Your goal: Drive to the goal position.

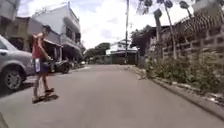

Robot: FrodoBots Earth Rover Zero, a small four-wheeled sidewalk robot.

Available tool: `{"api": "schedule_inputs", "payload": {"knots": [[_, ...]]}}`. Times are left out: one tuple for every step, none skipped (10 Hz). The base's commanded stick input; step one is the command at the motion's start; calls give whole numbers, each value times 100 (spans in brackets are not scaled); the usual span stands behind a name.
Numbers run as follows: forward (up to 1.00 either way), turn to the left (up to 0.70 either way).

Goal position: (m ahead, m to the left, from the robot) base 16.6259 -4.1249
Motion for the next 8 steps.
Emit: {"api": "schedule_inputs", "payload": {"knots": [[100,0],[100,0],[100,0],[100,0],[100,0],[100,0],[100,0],[100,0]]}}
